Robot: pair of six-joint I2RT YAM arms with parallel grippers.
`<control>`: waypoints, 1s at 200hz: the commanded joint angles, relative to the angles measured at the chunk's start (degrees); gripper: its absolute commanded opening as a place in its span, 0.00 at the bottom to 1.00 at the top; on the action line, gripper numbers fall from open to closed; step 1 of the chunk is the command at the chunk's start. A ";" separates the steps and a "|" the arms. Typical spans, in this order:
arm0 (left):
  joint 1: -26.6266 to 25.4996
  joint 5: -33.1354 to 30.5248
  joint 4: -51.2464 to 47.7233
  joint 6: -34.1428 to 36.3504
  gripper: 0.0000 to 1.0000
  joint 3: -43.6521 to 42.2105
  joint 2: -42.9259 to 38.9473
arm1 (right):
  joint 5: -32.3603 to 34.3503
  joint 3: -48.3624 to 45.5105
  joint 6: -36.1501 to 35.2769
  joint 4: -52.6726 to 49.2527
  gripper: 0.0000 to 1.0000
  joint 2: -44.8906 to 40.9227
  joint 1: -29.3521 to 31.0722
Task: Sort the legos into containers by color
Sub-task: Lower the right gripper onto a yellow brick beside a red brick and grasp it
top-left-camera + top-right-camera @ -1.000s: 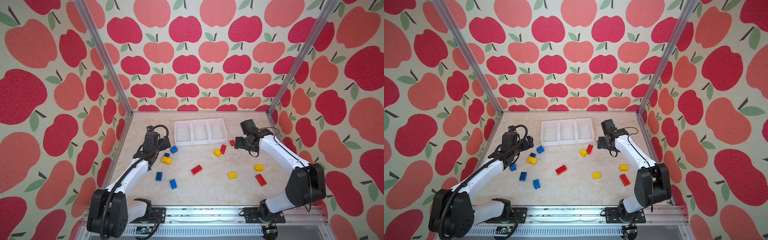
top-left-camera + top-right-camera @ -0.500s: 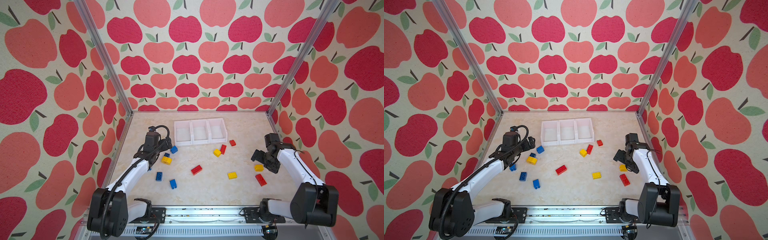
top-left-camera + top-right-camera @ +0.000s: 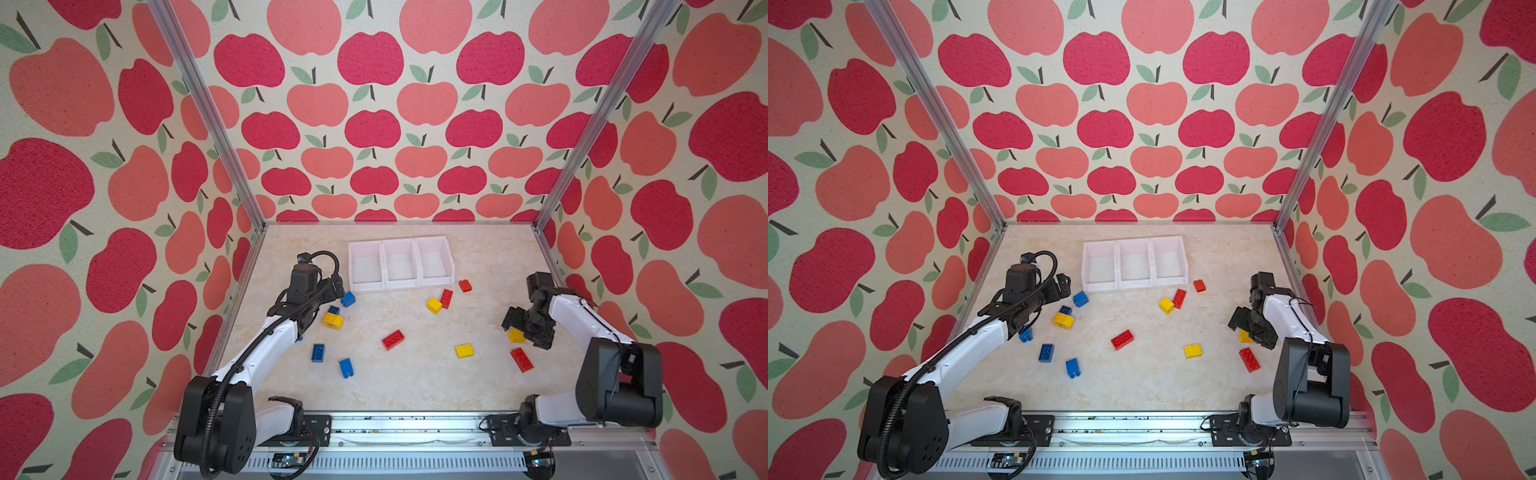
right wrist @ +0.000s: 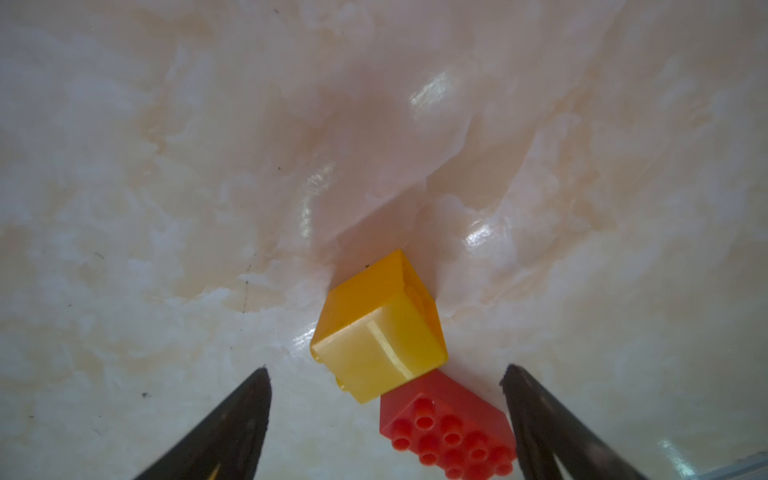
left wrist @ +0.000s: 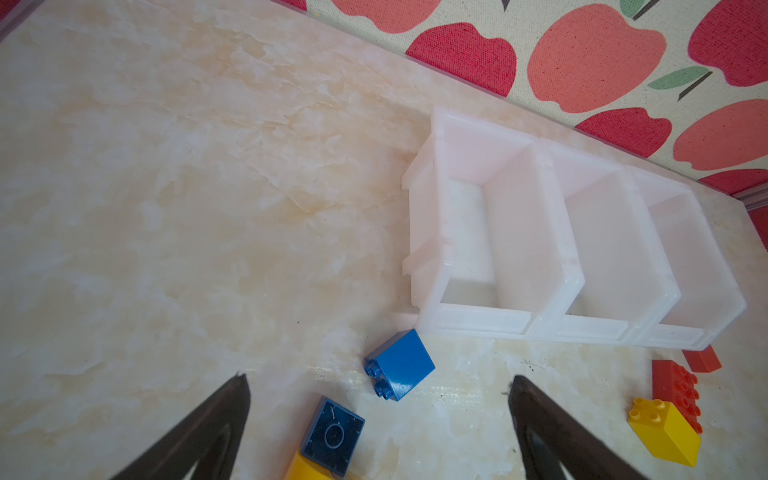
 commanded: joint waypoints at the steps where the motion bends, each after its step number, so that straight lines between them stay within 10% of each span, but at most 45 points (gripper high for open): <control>1: -0.26 0.37 -1.05 -1.00 0.99 0.06 0.10 | -1.79 -1.14 1.77 2.11 0.89 0.36 -0.24; 200: -0.34 -0.16 -1.27 -1.46 0.99 -0.29 -0.30 | 2.94 -1.58 -7.09 4.94 0.54 5.60 3.32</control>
